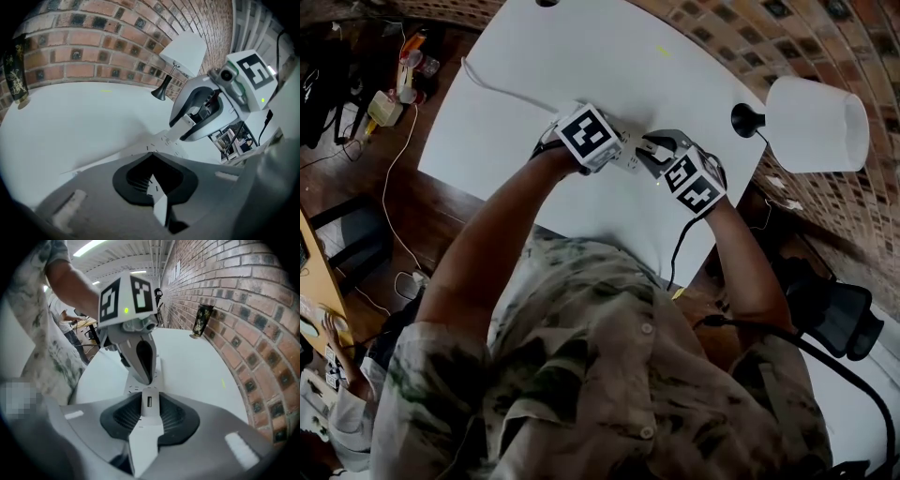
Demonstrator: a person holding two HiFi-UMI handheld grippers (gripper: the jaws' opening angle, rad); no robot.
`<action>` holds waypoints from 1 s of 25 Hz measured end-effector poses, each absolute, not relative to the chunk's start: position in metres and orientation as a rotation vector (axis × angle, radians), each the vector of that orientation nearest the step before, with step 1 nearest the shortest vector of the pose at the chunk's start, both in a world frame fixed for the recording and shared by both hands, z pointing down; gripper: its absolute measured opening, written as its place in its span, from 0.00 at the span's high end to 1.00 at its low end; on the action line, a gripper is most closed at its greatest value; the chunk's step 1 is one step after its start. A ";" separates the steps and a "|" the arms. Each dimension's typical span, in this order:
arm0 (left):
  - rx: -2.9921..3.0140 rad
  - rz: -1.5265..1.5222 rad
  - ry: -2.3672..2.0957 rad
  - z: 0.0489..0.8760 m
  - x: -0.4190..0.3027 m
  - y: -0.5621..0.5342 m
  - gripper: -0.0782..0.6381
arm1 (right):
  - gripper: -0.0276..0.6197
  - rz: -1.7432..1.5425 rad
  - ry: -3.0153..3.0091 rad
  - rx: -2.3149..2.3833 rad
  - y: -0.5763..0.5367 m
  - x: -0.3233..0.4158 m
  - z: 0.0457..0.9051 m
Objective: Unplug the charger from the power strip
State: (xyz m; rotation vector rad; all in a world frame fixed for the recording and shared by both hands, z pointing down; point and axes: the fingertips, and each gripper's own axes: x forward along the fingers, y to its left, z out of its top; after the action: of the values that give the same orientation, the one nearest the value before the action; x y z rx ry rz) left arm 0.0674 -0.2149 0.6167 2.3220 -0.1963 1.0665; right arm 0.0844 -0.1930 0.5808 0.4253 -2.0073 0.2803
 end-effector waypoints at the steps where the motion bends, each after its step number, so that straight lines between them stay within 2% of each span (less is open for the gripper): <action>1: 2.313 1.081 -0.198 0.618 0.065 -0.214 0.90 | 0.79 0.278 -2.021 0.436 -0.198 0.083 0.571; 13: 2.308 1.062 -0.185 0.618 0.064 -0.211 0.90 | 0.79 0.220 -2.024 0.557 -0.200 0.101 0.516; 25: 2.363 1.043 -0.311 0.607 0.048 -0.213 0.89 | 0.79 0.263 -2.073 0.702 -0.140 0.137 0.482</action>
State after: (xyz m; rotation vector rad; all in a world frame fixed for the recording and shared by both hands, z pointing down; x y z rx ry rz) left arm 0.0484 -0.2127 0.6069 2.3625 -0.3112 1.0433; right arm 0.1368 -0.1402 0.4823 0.7017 -2.0731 0.2630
